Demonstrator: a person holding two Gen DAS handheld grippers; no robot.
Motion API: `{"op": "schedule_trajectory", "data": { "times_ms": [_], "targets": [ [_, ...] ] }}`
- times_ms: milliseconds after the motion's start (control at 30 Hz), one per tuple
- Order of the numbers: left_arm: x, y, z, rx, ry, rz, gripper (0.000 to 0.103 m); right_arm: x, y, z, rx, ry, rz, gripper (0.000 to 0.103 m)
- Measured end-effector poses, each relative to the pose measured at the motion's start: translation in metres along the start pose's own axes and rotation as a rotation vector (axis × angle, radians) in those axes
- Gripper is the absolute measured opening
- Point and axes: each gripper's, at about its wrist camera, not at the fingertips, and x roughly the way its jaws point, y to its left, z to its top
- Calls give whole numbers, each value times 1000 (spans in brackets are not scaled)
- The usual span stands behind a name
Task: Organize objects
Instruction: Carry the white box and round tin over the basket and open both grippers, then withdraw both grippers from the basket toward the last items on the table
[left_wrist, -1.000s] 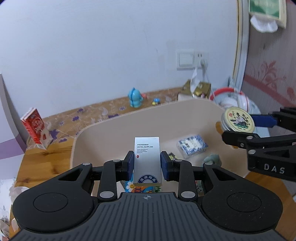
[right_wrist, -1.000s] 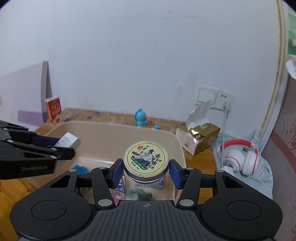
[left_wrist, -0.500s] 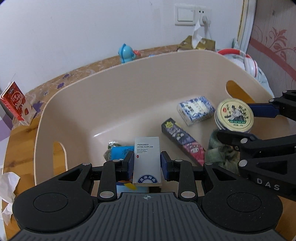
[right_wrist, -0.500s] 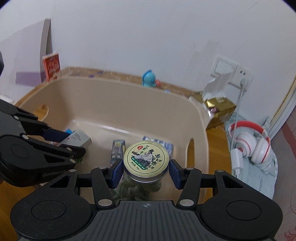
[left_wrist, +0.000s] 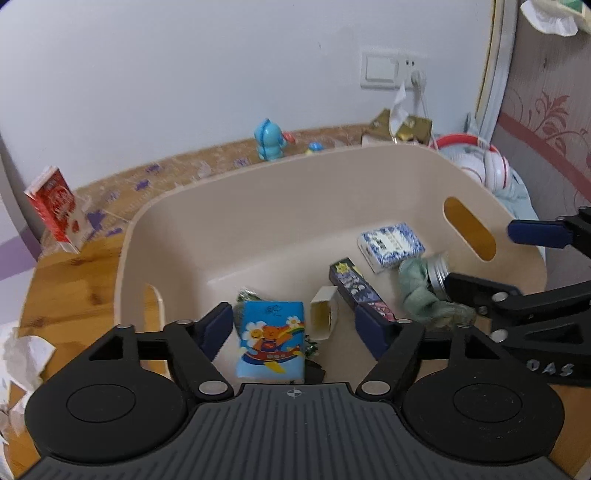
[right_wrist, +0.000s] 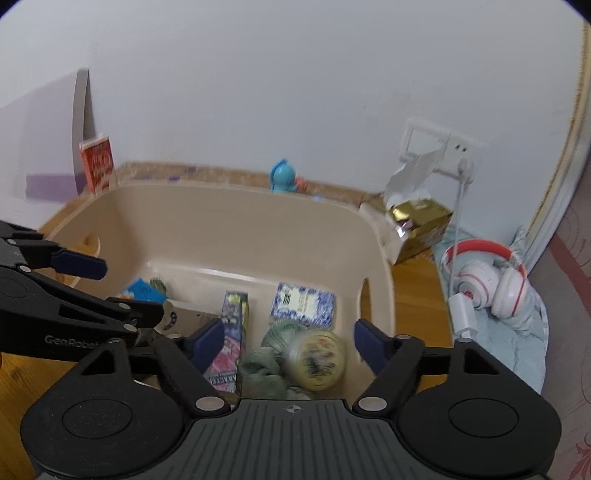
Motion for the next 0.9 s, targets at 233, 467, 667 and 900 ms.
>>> {"op": "schedule_trajectory", "data": {
  "times_ms": [233, 467, 667, 900],
  "targets": [
    [-40, 5, -13, 18, -77, 17, 85, -38, -3, -7, 44, -89, 9, 103],
    [-69, 18, -37, -2, -112, 17, 86, -66, -3, -27, 72, -127, 24, 103],
    [-87, 26, -62, -32, -140, 27, 87, -72, 3, -50, 81, -110, 29, 103],
    [-84, 34, -95, -45, -101, 13, 88, -55, 16, -80, 97, -30, 56, 103]
  ]
}}
